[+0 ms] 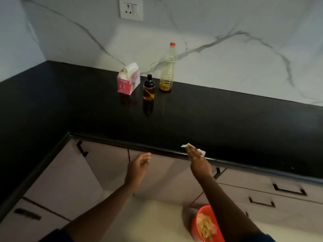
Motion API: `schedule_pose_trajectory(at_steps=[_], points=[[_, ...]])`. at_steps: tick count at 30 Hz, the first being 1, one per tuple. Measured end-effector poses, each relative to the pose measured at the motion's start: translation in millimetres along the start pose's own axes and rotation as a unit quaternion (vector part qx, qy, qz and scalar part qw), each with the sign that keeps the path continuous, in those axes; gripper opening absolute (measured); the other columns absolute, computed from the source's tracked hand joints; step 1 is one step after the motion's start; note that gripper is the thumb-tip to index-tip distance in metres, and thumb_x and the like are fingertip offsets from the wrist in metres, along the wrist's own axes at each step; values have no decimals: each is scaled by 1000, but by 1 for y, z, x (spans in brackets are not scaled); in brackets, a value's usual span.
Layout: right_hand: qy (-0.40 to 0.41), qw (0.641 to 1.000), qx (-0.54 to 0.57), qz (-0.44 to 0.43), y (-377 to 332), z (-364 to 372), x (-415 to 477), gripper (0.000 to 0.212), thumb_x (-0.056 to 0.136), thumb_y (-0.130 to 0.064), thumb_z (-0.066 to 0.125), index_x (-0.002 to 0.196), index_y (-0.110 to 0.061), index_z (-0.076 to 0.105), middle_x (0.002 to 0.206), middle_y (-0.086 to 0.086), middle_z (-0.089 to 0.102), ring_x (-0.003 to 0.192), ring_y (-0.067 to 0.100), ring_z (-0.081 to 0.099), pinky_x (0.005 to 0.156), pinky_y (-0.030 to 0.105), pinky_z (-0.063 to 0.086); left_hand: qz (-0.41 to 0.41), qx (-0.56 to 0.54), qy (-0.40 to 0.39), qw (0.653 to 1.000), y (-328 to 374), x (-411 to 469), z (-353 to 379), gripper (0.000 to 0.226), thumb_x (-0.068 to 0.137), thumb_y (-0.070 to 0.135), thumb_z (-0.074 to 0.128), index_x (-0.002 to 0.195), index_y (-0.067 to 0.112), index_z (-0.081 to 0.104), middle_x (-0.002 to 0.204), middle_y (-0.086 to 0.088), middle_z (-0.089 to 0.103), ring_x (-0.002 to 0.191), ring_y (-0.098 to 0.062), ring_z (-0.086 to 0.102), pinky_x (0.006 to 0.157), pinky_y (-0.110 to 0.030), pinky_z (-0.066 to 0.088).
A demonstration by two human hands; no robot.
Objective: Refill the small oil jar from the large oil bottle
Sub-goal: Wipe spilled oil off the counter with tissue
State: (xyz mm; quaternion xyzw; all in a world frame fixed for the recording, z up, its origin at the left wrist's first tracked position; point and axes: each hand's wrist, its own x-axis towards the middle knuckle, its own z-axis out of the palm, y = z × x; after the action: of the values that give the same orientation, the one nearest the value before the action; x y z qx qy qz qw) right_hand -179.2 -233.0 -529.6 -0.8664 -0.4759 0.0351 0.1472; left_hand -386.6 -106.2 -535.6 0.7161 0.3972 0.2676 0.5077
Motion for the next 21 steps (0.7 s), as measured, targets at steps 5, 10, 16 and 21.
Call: schedule_pose_trajectory(at_steps=[5, 10, 16, 21], points=[[60, 993, 69, 79, 36, -5, -34, 64, 83, 15, 39, 139, -16, 43, 148, 0, 38, 135, 15, 37, 105, 20, 30, -70, -33, -113, 991, 1, -17, 68, 30, 89, 5, 57, 119, 6, 58, 106, -4, 66, 95, -13, 60, 69, -5, 45], [150, 975, 126, 101, 39, 17, -70, 46, 55, 19, 54, 83, -9, 77, 76, 8, 74, 65, 18, 70, 63, 17, 50, -303, -244, -191, 901, 4, -41, 151, 32, 95, 5, 47, 127, 10, 49, 90, 0, 58, 76, -10, 55, 71, -21, 43], [-6, 918, 304, 253, 89, 58, -115, 19, 74, 9, 59, 80, -3, 73, 76, 10, 71, 63, 8, 62, 59, 13, 42, -379, -283, -169, 865, -13, -67, 237, 21, 92, 1, 50, 110, 4, 62, 102, -13, 61, 82, -20, 60, 60, -21, 54], [-93, 898, 297, 310, 153, 103, -143, 28, 80, -1, 61, 107, -6, 68, 95, 12, 73, 89, 25, 68, 64, 18, 39, -429, -215, -110, 870, -59, -84, 301, 27, 81, -13, 58, 106, -7, 65, 74, -8, 67, 69, -19, 61, 53, -23, 53]])
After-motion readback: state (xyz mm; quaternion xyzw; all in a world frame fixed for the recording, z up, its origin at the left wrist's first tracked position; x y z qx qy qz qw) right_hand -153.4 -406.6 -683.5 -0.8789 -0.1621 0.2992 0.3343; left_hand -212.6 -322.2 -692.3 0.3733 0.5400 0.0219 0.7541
